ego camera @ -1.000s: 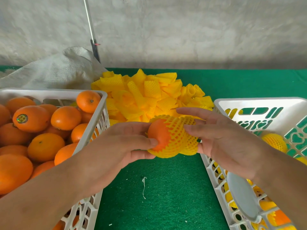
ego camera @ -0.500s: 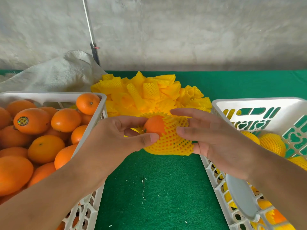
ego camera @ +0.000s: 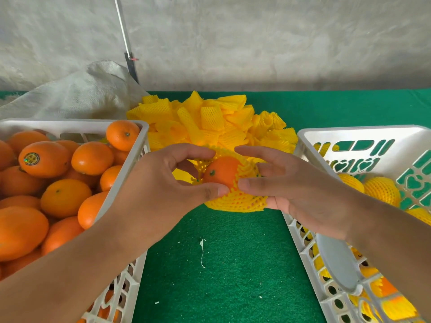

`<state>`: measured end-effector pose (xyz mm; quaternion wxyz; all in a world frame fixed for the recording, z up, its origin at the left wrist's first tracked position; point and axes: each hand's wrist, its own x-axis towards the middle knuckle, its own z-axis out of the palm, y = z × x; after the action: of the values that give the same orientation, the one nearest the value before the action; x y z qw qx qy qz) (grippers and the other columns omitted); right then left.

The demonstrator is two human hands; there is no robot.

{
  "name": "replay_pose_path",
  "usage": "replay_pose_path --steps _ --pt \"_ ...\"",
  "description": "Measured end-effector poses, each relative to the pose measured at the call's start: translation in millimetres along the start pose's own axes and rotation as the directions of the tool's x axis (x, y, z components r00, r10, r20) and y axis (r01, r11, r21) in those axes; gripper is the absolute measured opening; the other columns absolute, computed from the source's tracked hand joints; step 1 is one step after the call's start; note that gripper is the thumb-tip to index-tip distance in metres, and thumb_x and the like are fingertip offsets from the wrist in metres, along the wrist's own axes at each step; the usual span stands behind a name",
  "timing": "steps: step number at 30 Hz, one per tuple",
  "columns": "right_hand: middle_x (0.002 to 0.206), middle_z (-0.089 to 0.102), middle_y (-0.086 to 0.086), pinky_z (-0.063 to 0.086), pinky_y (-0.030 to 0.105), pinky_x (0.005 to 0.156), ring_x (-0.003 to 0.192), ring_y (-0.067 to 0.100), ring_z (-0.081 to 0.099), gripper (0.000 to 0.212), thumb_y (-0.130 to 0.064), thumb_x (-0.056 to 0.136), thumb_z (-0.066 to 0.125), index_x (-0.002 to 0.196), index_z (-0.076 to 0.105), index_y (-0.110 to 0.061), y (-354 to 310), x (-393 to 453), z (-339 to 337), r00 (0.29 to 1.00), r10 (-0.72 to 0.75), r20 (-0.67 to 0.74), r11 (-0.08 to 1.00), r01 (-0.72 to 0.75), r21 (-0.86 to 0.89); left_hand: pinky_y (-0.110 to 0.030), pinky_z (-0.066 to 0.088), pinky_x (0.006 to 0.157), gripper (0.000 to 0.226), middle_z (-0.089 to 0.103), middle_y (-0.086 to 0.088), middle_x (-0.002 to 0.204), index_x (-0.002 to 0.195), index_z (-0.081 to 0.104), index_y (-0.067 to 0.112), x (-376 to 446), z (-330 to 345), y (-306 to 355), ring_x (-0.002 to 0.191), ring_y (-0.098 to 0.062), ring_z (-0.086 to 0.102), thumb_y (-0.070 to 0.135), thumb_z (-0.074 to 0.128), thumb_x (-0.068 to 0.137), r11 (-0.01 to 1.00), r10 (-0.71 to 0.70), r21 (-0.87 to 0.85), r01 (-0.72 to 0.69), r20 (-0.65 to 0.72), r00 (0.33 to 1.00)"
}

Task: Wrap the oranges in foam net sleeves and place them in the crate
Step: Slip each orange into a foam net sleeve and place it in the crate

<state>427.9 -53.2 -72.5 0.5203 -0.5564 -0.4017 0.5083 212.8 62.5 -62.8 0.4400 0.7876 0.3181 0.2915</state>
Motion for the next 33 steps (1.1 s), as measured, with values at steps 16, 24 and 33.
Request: replay_pose_path --steps 16,24,33 --pt "0.134 0.071 -0.008 0.041 0.062 0.115 0.126 0.019 0.068 0.046 -0.042 0.087 0.082 0.131 0.068 -0.044 4.0 2.7 3.7 0.998 0.043 0.037 0.970 -0.033 -0.239 -0.008 0.055 0.076 0.033 0.066 0.031 0.118 0.109 0.080 0.042 -8.1 11.1 4.2 0.097 0.000 0.070 0.029 0.087 0.079 0.946 0.282 0.147 -0.290 0.069 0.957" --pt "0.131 0.071 -0.010 0.049 0.059 0.109 0.120 0.020 0.070 0.044 -0.035 0.081 0.076 0.124 0.072 -0.045 5.9 4.5 3.9 0.998 -0.015 -0.066 0.971 -0.001 -0.238 -0.012 0.056 0.077 0.027 0.069 0.025 0.112 0.103 0.083 0.032 -5.2 9.2 -2.0 0.096 -0.009 0.072 0.009 0.082 0.088 0.948 0.272 0.169 -0.270 0.014 0.962" --pt "0.123 0.072 -0.021 0.050 0.039 0.096 0.113 0.001 0.068 0.039 -0.054 0.076 0.073 0.115 0.073 -0.054 2.5 3.0 9.7 0.983 -0.070 -0.172 0.924 -0.001 -0.383 -0.042 0.061 0.072 0.014 0.071 0.015 0.106 0.106 0.072 0.043 -9.5 7.7 -1.4 0.074 -0.016 0.076 0.046 0.070 0.092 0.957 0.236 0.167 -0.238 0.033 0.971"
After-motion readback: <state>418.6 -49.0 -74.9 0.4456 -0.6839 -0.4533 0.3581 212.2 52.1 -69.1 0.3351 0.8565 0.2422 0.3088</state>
